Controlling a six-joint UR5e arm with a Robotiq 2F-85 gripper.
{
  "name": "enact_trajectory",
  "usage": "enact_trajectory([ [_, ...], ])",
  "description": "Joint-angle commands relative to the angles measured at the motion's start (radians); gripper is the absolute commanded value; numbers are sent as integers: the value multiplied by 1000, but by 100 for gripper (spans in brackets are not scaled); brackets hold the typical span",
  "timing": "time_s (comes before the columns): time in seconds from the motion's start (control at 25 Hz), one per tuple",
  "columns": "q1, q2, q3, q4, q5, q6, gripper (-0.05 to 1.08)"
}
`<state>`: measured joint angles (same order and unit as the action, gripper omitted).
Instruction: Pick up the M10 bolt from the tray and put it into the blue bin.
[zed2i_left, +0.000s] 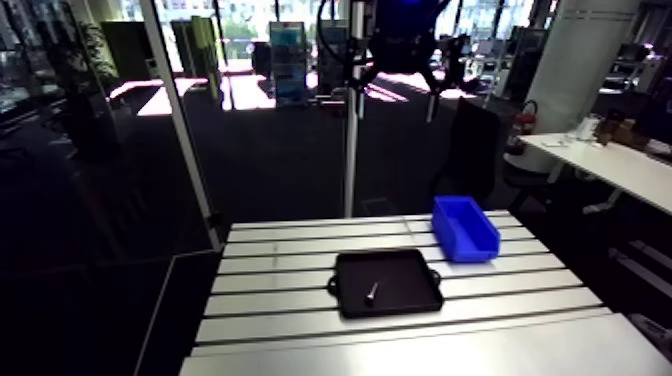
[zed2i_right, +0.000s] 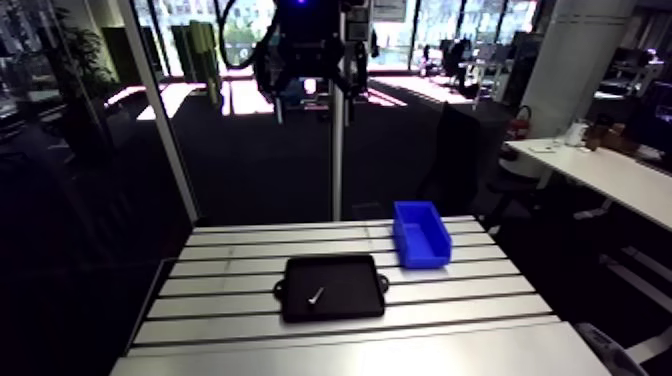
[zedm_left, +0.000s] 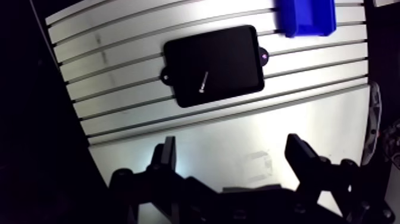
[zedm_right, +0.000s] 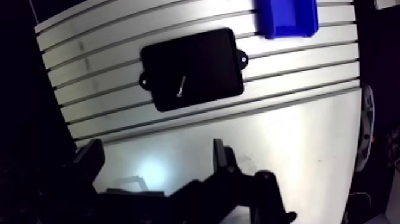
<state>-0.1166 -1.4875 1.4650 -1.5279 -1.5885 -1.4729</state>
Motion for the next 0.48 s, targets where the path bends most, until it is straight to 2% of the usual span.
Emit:
enact_trajectory([
  [0.04,0,-4,30,7,-1,69,0],
  [0.32,-2,-20,123,-25,-1,178,0],
  [0.48,-3,-26,202,-130,0,190,0],
])
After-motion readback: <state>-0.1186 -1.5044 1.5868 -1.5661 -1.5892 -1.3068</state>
